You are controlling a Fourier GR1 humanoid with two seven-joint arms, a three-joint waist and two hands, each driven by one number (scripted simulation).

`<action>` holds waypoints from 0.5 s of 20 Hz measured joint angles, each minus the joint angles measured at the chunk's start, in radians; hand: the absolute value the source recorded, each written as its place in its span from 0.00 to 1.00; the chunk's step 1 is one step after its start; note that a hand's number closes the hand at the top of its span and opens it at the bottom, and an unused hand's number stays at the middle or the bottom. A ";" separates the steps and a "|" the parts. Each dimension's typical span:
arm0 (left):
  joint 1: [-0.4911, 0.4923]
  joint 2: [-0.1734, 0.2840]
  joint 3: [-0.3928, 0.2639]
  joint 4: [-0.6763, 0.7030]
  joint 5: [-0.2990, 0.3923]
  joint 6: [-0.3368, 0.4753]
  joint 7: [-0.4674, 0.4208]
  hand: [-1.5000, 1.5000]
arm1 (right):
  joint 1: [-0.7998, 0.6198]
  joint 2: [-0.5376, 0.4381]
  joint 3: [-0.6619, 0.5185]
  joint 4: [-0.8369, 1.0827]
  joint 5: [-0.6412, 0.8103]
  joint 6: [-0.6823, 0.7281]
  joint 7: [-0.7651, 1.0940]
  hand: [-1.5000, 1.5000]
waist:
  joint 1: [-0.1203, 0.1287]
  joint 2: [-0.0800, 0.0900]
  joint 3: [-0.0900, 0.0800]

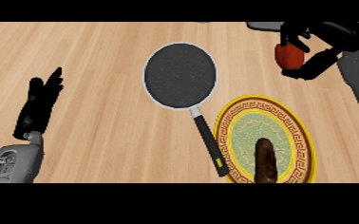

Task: Pick the bell pepper from the plate and place it in the pan

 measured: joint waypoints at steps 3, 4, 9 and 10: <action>0.009 0.000 0.002 -0.003 0.003 -0.006 0.000 0.50 | -0.088 0.056 -0.004 0.110 -0.005 -0.015 -0.020 1.00 | -0.003 -0.005 -0.002; 0.010 -0.003 0.001 0.002 0.002 -0.007 -0.005 0.50 | -0.116 0.074 -0.004 0.148 -0.005 -0.020 -0.023 1.00 | -0.004 -0.006 -0.002; 0.011 0.003 0.010 0.013 0.002 -0.010 -0.018 0.50 | -0.242 0.191 -0.010 0.305 -0.007 -0.020 0.003 1.00 | -0.013 -0.010 -0.003; 0.012 0.001 0.012 0.015 0.003 -0.010 -0.018 0.50 | -0.261 0.218 -0.010 0.326 -0.008 -0.017 0.015 1.00 | -0.017 -0.012 -0.004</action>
